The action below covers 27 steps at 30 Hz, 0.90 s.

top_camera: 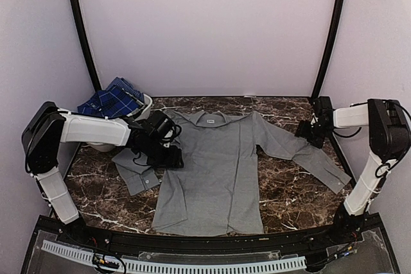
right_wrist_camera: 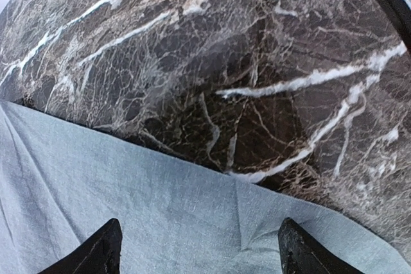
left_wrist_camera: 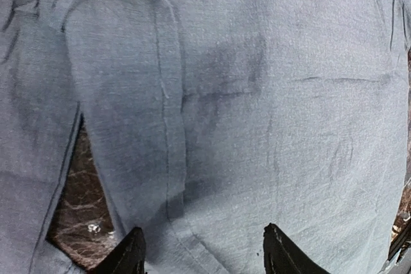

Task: Fold and stack the long sleeve shirts
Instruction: Smooth out the flattened shirt at the center of the board.

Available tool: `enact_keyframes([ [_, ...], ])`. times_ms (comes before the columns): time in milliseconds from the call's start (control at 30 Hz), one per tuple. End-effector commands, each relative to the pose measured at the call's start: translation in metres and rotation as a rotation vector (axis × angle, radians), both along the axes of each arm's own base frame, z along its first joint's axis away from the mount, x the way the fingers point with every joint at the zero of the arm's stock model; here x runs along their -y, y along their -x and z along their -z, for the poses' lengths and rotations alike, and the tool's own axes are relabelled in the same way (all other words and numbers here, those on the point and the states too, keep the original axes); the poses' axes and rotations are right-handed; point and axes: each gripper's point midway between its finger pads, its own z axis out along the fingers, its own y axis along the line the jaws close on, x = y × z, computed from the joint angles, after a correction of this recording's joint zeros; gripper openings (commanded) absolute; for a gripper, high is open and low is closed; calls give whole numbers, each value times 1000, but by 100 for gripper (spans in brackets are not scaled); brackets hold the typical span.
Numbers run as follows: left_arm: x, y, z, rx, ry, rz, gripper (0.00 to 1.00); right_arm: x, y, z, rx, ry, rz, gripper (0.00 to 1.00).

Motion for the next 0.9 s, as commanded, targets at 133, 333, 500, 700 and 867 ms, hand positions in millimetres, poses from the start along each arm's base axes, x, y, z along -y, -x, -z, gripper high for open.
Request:
enact_keyframes([
  [133, -5, -7, -34, 53, 57, -3, 61, -35, -27, -52, 91, 156, -131, 80],
  [333, 28, -20, -62, 102, 194, 28, 60, -143, -25, -67, 157, 123, -365, 71],
  [500, 60, -26, -57, 99, 199, 68, 60, -215, -25, -55, 149, 69, -507, 59],
  [700, 90, -19, -39, 65, 203, 107, 59, -245, -25, -21, 76, -4, -556, 51],
  [867, 108, -9, -21, 24, 200, 134, 59, -238, -21, 7, 18, 14, -551, 50],
])
